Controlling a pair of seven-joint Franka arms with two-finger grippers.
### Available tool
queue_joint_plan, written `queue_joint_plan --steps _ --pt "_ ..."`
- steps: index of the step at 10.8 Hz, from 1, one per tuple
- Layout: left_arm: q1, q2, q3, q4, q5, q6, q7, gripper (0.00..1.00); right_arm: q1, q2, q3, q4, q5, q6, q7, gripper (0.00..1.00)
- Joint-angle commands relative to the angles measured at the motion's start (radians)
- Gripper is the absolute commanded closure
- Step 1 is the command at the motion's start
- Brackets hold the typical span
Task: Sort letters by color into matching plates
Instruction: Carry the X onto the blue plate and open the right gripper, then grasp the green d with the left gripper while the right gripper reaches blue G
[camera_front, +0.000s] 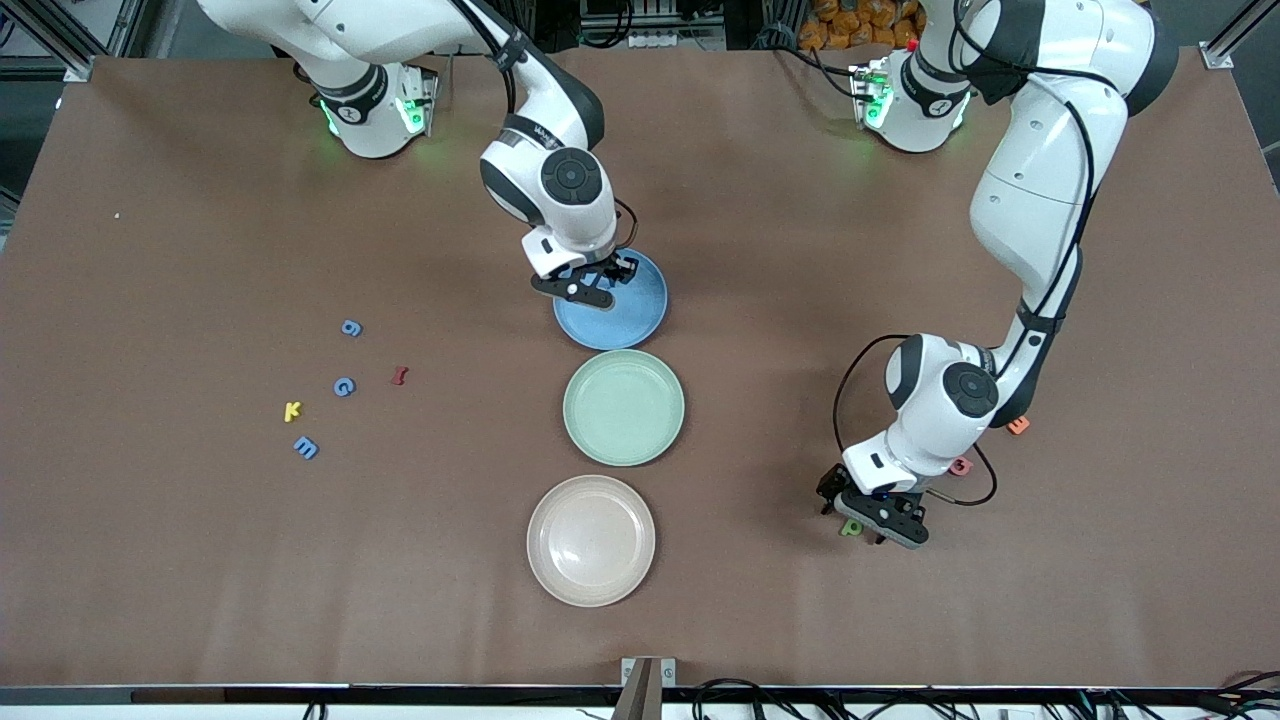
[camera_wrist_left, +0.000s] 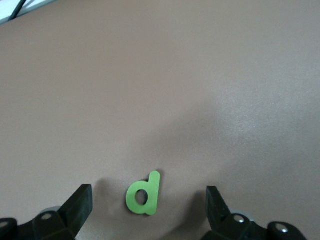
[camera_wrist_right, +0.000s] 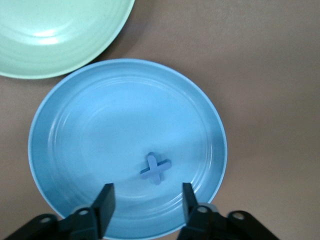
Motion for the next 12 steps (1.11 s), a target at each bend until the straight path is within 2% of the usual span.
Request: queue_joint_plan --steps 1,2,5,6,8,10,11,12 --pt "0.000 0.018 -0.001 0.017 0.009 0.024 -0.005 0.00 -0.066 -0.055 0.011 0.000 -0.024 -0.036 -0.001 0.00" --pt "0.000 0.021 -0.001 0.017 0.008 0.024 -0.009 0.23 -0.114 -0.098 0.011 -0.003 -0.022 -0.074 -0.031 0.00" --pt "0.000 0.023 -0.001 0.017 0.008 0.032 -0.009 0.74 -0.281 -0.172 0.011 -0.011 -0.021 -0.162 -0.264 0.00" --pt "0.001 0.023 -0.001 0.017 0.008 0.032 -0.009 0.83 -0.347 -0.184 0.010 -0.023 -0.021 -0.161 -0.369 0.00" --pt "0.000 0.023 -0.001 0.017 0.009 0.043 -0.009 0.87 -0.457 -0.194 0.008 -0.035 -0.022 -0.155 -0.577 0.06" --pt "0.000 0.018 -0.001 0.017 0.008 0.044 -0.011 0.92 -0.527 -0.195 -0.012 -0.073 -0.045 -0.118 -0.781 0.08" --pt "0.000 0.012 -0.001 0.014 0.008 0.044 -0.009 0.99 -0.591 -0.207 -0.012 -0.113 -0.071 -0.083 -0.872 0.08" --pt "0.000 0.001 -0.001 0.009 0.008 0.038 -0.009 1.00 -0.635 -0.230 -0.012 -0.170 -0.074 -0.028 -0.937 0.08"
